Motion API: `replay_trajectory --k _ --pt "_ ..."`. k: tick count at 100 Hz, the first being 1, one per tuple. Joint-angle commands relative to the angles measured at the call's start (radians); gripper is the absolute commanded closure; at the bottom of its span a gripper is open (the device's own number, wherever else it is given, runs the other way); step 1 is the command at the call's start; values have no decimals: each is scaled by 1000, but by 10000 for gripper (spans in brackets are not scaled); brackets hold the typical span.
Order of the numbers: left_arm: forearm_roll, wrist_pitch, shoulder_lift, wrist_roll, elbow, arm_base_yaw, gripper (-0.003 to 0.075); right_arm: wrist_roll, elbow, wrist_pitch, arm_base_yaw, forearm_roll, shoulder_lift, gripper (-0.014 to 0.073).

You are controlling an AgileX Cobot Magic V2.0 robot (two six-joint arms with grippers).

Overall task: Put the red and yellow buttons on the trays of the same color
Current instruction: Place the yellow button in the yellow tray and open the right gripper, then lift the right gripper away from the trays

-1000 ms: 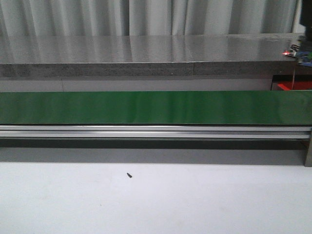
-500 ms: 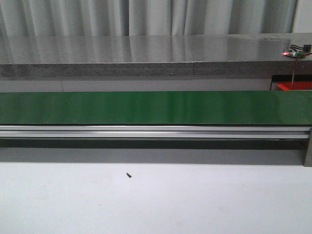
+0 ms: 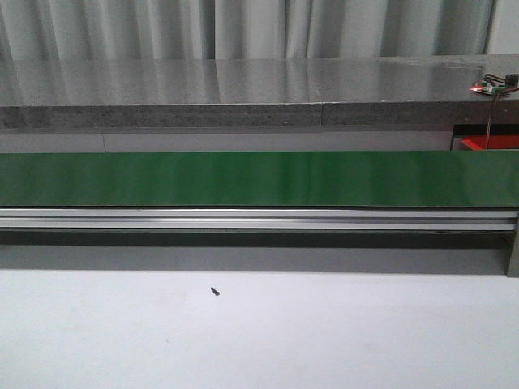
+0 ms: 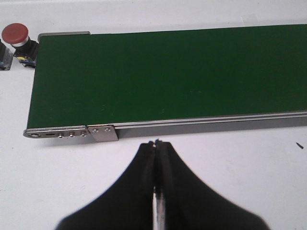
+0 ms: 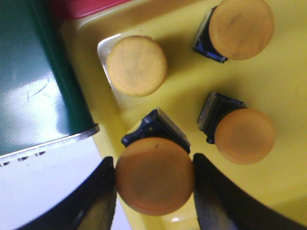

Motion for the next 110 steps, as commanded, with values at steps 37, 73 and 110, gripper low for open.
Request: replay_trajectory --k 37,73,110 --pt "-23 -54 -13 1 -27 -8 740 0 38 -92 -5 3 -35 451" --pt "-23 -54 -13 1 -27 -8 740 0 44 -99 -5 3 -34 293" --pt "-23 -54 -13 1 -27 -8 740 0 44 -107 -5 8 -34 241"
